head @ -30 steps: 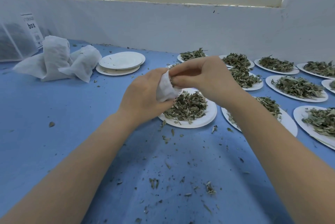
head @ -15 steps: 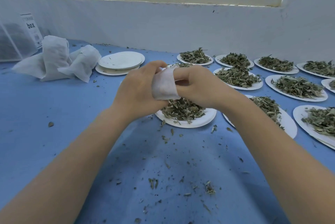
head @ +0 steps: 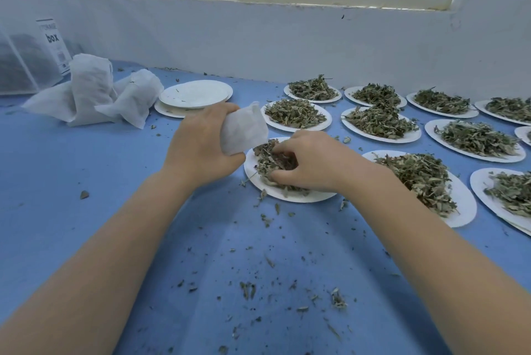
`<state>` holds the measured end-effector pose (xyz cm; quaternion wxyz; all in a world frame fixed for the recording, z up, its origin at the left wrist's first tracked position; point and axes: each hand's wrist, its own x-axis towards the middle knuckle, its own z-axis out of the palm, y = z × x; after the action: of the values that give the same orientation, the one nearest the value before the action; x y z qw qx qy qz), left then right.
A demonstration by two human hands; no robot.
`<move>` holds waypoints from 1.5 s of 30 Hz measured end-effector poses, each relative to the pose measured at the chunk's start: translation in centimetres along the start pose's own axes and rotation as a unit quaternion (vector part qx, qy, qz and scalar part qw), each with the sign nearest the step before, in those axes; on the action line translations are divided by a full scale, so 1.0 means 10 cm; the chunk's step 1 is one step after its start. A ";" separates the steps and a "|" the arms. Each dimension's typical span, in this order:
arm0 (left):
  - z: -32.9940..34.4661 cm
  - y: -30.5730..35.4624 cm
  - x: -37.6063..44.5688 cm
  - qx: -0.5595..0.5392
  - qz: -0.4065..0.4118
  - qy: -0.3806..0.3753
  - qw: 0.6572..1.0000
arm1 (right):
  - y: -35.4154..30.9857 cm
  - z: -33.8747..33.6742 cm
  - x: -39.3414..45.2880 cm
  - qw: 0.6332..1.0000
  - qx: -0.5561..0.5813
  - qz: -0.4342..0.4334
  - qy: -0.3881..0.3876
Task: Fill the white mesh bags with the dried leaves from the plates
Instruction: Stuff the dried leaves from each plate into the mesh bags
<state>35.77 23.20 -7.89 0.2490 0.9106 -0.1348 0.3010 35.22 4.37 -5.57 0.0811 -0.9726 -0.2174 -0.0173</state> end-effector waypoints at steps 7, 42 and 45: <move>0.02 -0.01 -0.01 0.006 0.016 -0.004 1.000 | 0.02 -0.04 0.01 0.997 0.020 -0.026 0.066; 0.09 0.25 -0.04 -0.051 0.037 -0.025 0.998 | -0.16 -0.14 -0.05 0.963 0.184 -0.059 0.187; 0.10 0.25 -0.04 -0.036 0.043 -0.032 0.998 | -0.11 -0.17 -0.07 0.959 0.248 -0.057 0.124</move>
<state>34.97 20.59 -7.88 0.2641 0.9036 -0.1920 0.2771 34.17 4.77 -3.75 0.3451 -0.8980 -0.2584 -0.0879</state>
